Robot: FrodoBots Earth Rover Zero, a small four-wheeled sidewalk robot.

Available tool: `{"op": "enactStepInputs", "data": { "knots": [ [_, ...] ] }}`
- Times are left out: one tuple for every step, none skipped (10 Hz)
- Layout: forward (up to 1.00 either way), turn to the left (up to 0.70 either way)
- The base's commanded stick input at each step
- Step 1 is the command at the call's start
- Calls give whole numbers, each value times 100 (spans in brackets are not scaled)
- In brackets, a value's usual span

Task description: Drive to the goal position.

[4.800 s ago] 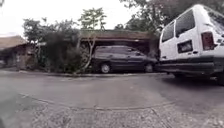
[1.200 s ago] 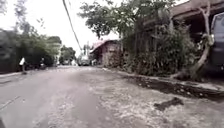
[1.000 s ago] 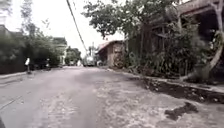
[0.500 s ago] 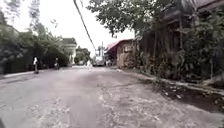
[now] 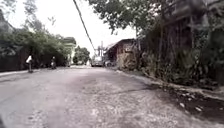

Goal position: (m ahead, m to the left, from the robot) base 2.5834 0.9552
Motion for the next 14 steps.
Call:
{"op": "enactStepInputs", "data": {
  "knots": [
    [100,0],
    [100,0],
    [100,0],
    [100,0],
    [100,0],
    [100,0],
    [100,0],
    [100,0],
    [100,18],
    [100,27],
    [100,27],
    [100,27],
    [100,27],
    [100,27]
  ]
}}
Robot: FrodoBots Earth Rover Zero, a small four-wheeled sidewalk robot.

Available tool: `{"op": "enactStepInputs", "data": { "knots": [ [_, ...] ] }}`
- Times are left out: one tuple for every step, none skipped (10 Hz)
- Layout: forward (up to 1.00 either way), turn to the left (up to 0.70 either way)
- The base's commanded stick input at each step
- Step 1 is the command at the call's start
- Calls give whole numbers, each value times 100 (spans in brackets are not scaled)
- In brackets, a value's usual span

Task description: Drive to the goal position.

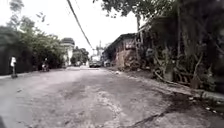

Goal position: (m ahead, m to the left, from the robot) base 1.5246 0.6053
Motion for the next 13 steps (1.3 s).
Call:
{"op": "enactStepInputs", "data": {
  "knots": [
    [100,27],
    [100,9],
    [100,0],
    [100,0],
    [100,0],
    [100,0],
    [100,0],
    [100,0],
    [100,0],
    [100,0],
    [100,0],
    [100,0],
    [100,0]
  ]
}}
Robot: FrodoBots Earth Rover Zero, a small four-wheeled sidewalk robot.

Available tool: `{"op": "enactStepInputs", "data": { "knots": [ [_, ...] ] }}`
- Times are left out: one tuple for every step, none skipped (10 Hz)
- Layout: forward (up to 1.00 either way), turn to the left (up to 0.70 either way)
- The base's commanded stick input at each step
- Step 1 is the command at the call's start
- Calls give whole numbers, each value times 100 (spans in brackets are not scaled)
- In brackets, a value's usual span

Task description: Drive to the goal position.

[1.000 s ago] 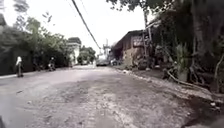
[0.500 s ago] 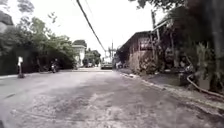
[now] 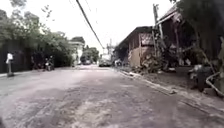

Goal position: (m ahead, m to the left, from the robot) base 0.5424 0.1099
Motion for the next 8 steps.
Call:
{"op": "enactStepInputs", "data": {
  "knots": [
    [100,0],
    [100,0],
    [100,0],
    [100,0],
    [100,0],
    [100,0],
    [100,0],
    [100,0]
  ]
}}
